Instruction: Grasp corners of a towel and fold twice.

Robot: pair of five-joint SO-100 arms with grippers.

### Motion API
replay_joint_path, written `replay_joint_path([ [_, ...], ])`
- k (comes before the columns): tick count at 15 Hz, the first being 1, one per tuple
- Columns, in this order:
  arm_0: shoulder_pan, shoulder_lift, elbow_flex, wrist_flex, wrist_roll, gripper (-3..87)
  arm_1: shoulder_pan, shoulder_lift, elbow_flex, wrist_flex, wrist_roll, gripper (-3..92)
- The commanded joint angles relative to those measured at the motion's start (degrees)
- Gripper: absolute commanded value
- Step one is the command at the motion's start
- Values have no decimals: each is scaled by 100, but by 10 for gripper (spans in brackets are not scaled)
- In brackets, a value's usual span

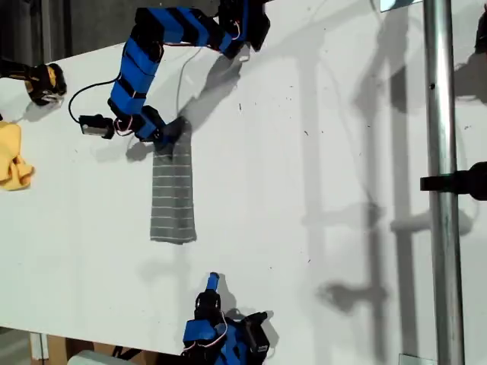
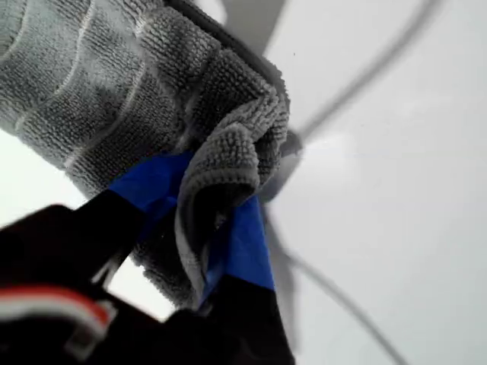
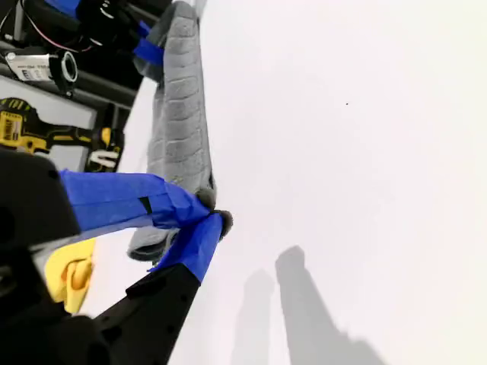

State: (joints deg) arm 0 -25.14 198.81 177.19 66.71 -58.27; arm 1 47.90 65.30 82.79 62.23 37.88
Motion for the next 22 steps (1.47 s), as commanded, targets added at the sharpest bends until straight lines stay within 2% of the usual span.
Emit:
replay_joint_path([
  [1,-105,26,9,53,-44,-15,62,958,404,9,-53,-1],
  [4,-105,26,9,62,-35,-15,439,2399,1670,105,-9,-1],
  [10,-105,26,0,62,-26,-15,1178,4913,2979,1723,246,-1],
  [12,-114,26,0,62,-18,-15,598,5010,2689,1512,316,-1],
  [15,-79,26,0,70,-18,-15,-264,3955,1037,1187,422,-1],
  [18,-26,26,0,88,-26,-15,-598,2786,-396,905,387,-1],
  [22,-26,26,0,88,9,-15,-738,1969,-896,316,501,-1],
])
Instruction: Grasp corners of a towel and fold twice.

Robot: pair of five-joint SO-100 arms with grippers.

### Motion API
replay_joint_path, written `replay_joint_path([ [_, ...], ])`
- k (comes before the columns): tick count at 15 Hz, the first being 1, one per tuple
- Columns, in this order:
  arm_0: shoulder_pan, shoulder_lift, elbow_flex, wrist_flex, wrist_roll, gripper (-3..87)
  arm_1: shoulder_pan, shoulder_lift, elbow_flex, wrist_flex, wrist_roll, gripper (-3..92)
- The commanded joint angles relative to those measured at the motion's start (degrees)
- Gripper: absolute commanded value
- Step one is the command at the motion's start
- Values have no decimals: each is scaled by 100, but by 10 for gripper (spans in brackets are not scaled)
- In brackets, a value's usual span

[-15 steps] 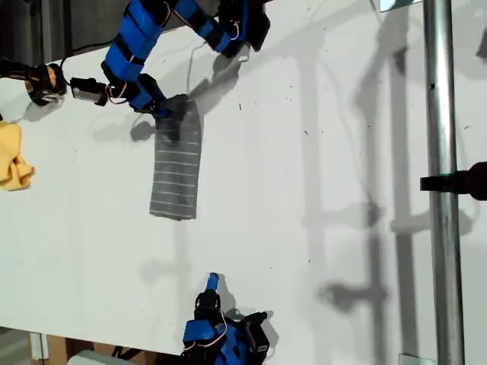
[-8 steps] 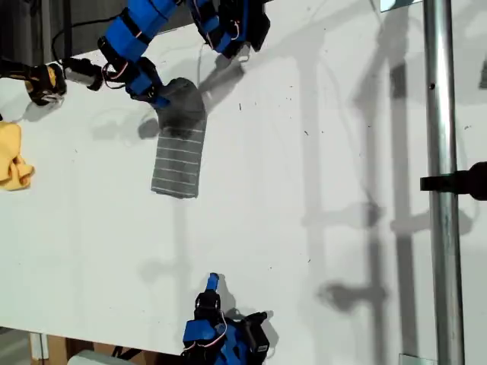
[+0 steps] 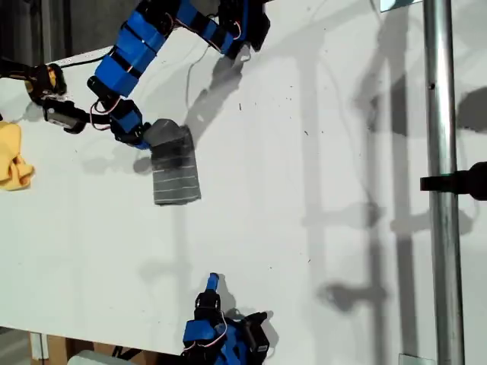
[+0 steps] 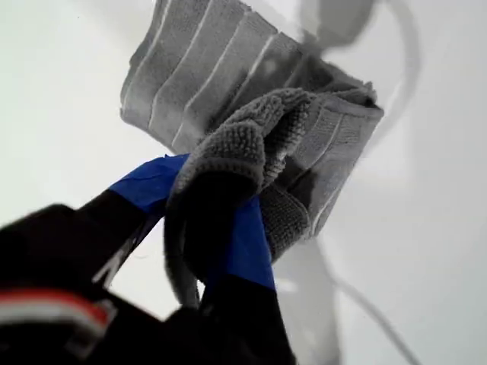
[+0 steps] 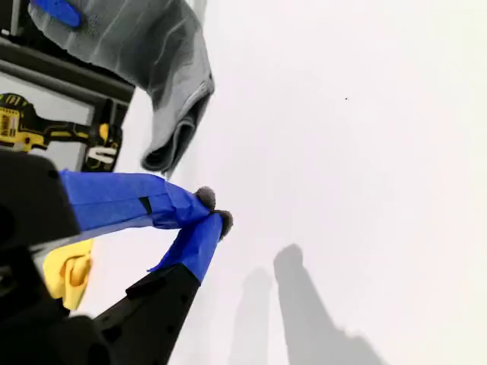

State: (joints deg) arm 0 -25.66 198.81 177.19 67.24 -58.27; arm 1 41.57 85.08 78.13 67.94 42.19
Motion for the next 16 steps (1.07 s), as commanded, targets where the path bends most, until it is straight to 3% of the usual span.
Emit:
replay_joint_path([
  [1,18,26,0,35,18,-15,-167,-167,-475,-431,123,-1],
  [7,-9,26,9,18,26,-15,-439,-1345,-1011,-1547,378,-1],
  [11,-26,26,9,0,26,-15,-703,-1907,-1020,-2777,589,-2],
  [16,-26,26,18,0,18,-15,-835,-2285,-1037,-3190,800,16],
])
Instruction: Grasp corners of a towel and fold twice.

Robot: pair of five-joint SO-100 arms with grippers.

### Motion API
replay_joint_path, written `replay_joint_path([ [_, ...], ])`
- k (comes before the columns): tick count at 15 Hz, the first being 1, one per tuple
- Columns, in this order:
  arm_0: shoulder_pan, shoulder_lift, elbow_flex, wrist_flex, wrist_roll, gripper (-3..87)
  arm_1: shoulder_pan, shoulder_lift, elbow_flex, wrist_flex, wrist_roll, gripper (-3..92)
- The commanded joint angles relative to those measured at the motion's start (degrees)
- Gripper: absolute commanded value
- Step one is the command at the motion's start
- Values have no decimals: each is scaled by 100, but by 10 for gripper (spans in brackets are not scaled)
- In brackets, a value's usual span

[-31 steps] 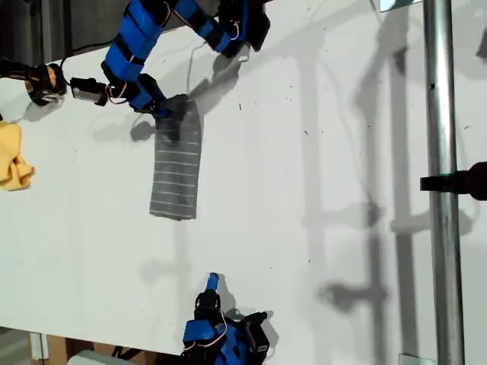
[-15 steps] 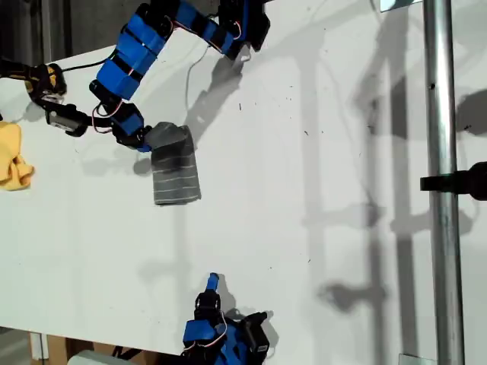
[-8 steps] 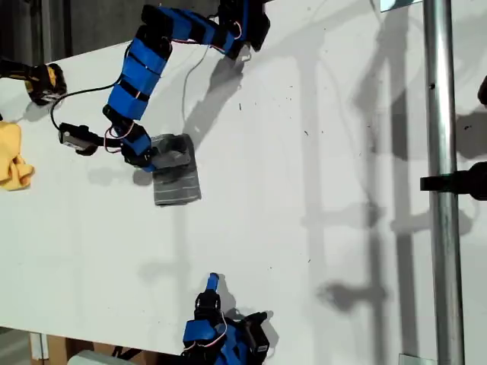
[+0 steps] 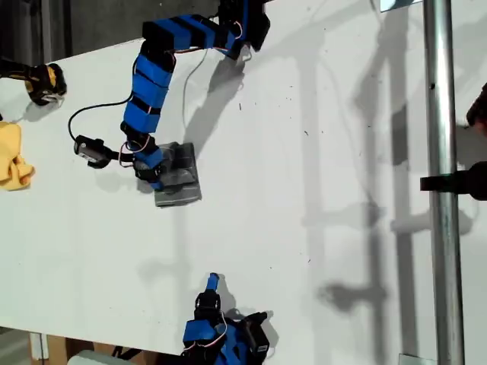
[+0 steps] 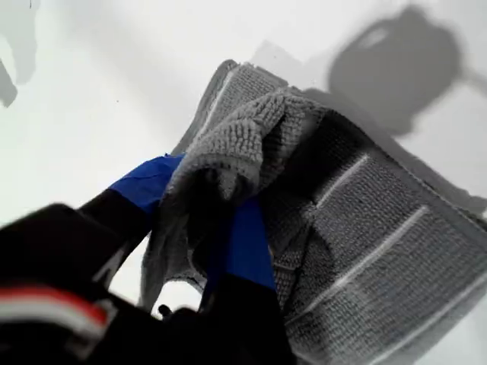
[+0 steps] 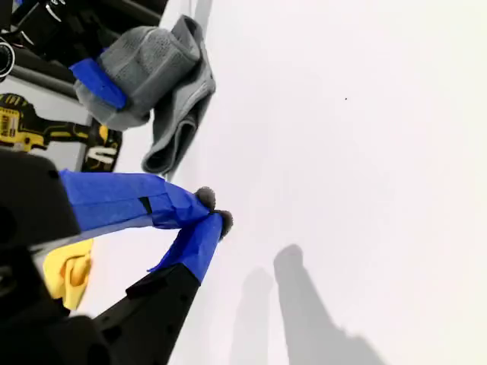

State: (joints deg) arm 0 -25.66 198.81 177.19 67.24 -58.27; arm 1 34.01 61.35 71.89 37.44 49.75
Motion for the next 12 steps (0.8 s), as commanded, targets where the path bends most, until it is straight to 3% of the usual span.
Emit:
replay_joint_path([
  [1,-26,26,18,0,9,-15,-105,114,-580,53,35,151],
  [2,-26,26,18,-9,9,-15,-132,211,-756,255,-9,331],
  [3,-26,26,18,-9,0,-15,-149,422,-791,343,-105,431],
  [8,-9,26,18,-9,-53,-15,35,1907,-580,721,-264,488],
  [9,-9,26,18,-9,-88,-15,88,2083,-536,782,-299,473],
  [10,-18,26,18,-9,-97,-15,123,2021,-527,835,-316,387],
  [12,-18,26,18,-9,-97,-15,141,1564,-615,1099,-281,445],
])
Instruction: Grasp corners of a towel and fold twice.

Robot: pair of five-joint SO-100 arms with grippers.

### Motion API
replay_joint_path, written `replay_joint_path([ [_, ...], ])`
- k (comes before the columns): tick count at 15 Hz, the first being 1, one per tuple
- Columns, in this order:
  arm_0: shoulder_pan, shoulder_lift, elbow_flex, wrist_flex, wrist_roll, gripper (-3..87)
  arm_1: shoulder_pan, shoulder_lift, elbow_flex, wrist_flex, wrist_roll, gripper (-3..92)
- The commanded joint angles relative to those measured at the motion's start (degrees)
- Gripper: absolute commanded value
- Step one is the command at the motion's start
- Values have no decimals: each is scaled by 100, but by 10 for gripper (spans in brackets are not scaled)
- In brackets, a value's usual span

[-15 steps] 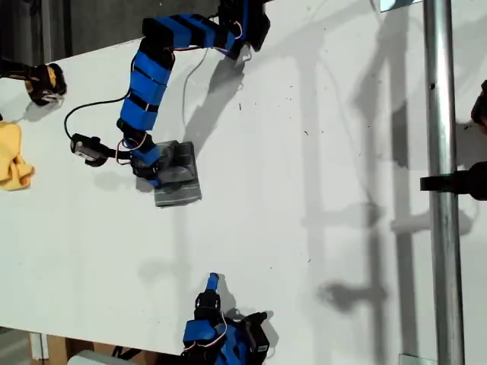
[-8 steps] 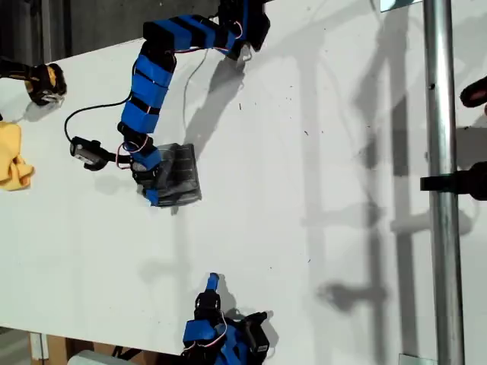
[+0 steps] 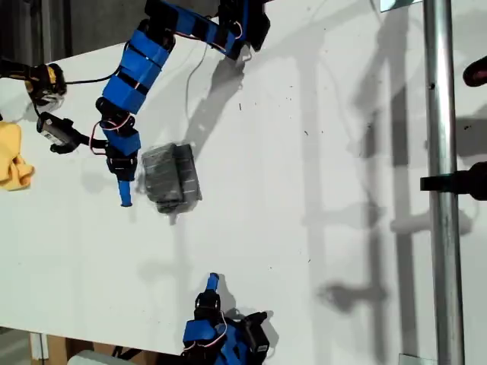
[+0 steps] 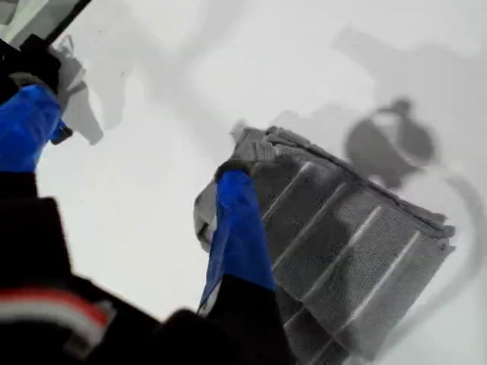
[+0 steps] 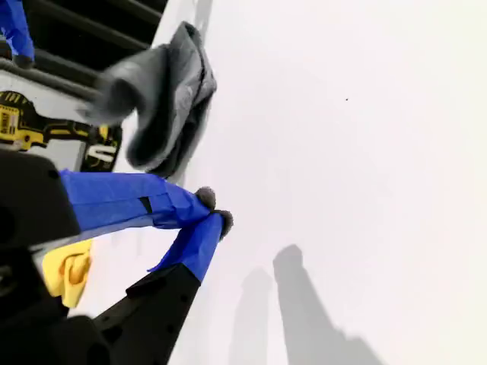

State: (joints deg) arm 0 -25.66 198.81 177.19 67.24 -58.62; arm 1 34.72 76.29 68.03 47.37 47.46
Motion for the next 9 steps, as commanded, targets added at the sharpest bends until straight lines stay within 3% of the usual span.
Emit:
replay_joint_path([
  [1,-9,26,18,0,-70,-15,70,-105,-211,141,-88,474],
  [5,-62,26,-9,35,-158,-15,211,650,185,220,-88,447],
  [6,-62,26,-18,26,-202,-15,299,1230,536,396,-62,359],
  [7,-53,26,-18,26,-308,-15,439,2013,1204,492,79,164],
  [8,35,26,-18,26,-334,-15,615,2821,1916,712,220,32],
  [9,167,26,-18,-44,-422,-15,721,3656,2602,967,220,12],
])
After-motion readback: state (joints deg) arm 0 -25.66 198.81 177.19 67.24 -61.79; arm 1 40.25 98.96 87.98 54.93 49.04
